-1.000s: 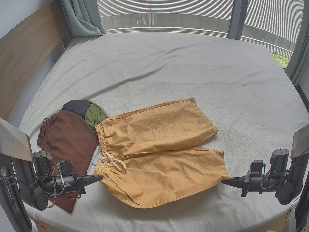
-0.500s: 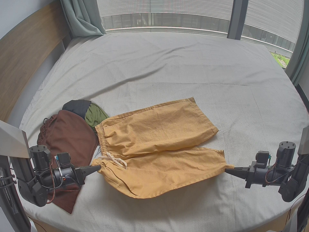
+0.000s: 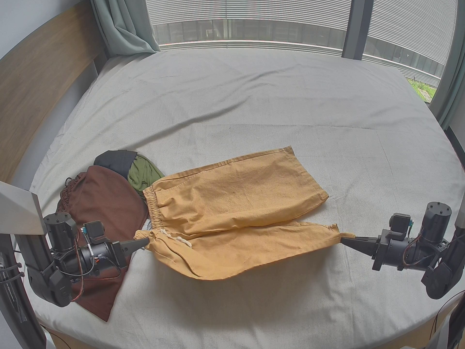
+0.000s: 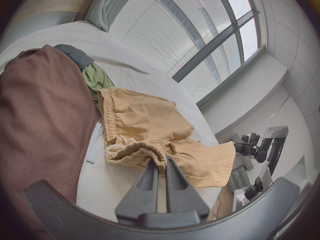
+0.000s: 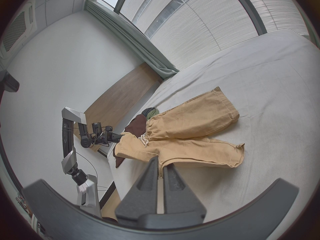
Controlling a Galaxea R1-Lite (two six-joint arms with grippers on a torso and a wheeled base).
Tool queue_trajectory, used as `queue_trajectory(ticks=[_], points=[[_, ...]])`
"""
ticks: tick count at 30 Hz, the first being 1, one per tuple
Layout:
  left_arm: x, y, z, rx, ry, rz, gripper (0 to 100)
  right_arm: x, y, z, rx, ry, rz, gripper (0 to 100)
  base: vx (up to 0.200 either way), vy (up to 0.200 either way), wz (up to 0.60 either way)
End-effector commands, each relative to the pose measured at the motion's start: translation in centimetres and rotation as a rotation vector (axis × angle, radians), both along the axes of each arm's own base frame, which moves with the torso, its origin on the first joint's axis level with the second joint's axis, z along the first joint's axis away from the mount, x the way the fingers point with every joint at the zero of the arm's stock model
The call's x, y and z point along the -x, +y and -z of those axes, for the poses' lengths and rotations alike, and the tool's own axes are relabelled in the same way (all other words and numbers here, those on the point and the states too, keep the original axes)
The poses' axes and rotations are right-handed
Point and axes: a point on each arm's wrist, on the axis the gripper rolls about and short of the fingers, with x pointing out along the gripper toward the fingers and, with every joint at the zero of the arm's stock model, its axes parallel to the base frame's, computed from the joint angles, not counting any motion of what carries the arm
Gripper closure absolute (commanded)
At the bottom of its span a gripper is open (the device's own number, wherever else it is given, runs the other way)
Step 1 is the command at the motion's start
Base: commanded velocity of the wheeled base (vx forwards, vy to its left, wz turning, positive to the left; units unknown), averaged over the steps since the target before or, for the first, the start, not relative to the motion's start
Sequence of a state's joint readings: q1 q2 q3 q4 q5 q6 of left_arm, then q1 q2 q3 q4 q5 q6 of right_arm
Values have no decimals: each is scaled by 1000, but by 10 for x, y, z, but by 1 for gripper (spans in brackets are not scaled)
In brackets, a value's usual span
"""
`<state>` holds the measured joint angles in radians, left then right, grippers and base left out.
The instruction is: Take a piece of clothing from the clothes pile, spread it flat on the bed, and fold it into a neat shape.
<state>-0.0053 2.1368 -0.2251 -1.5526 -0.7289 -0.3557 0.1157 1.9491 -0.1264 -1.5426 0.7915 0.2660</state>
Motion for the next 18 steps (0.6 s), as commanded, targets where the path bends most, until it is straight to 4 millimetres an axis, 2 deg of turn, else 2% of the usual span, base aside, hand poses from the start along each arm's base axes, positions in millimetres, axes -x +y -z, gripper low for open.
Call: queue_trajectory(ticks=[1,5,18], points=[[1,-2,-9,31,-2,-21,100,-5,2,-5,-15,-18,1,100,0,0,0],[2,-8,-21,87,10,-41,100,-9,4,-8,-34,-19,3,100,0,0,0],[-6,-6,-24,81,-19,-89,100,-21,6,-16,-66,-44,12,100,0,0,0]])
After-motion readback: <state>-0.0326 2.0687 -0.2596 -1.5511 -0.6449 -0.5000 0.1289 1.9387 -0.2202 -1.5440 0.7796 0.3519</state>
